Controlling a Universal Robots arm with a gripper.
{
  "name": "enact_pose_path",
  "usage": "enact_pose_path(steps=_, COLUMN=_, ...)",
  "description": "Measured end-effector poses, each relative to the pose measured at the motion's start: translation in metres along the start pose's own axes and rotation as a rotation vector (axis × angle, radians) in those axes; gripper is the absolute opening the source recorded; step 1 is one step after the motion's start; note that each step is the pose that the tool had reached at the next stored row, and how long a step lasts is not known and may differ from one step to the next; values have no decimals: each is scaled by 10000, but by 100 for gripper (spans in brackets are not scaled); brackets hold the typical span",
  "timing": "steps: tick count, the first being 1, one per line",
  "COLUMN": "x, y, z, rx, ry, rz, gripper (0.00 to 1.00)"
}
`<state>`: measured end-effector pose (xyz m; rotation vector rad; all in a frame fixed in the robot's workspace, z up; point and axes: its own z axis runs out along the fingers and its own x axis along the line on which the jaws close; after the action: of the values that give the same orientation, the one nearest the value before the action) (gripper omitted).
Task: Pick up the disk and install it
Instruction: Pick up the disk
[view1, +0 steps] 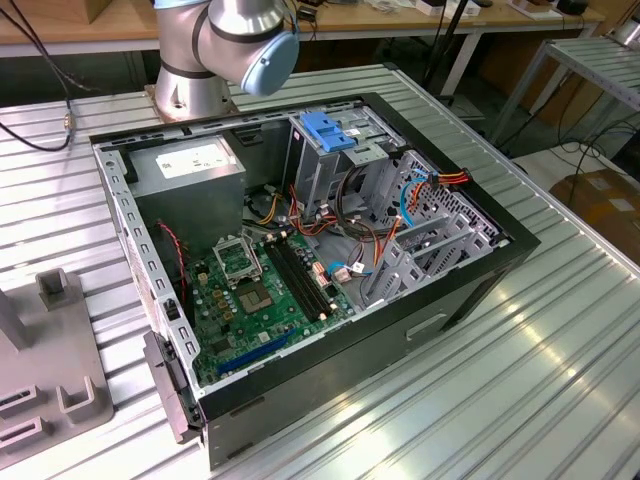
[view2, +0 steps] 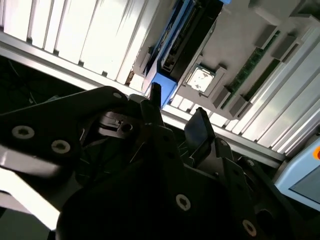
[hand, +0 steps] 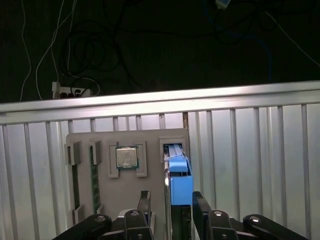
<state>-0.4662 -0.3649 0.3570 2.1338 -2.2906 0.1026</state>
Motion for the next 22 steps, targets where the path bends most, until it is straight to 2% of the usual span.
enact_pose_path(steps=2, x=-1, y=5, z=40, rx=-1, ry=1, rz=-2, gripper=47)
enact_pose_path(steps=3, x=-5, y=7, z=73, rx=-2, ry=1, rz=0, gripper=54)
enact_pose_path(steps=6, x=-11, y=9, z=149, rx=-1, ry=1, rz=0, gripper=54)
enact_pose_path(steps=7, x=-20, y=11, z=196, rx=-1, ry=1, rz=0, gripper=54)
enact_pose_path(steps=9, x=-25, y=12, z=231, rx=-3, ry=2, rz=-1, gripper=54)
enact_pose_path(steps=22, x=-45, y=16, z=264, rx=-2, ry=1, rz=0, gripper=54)
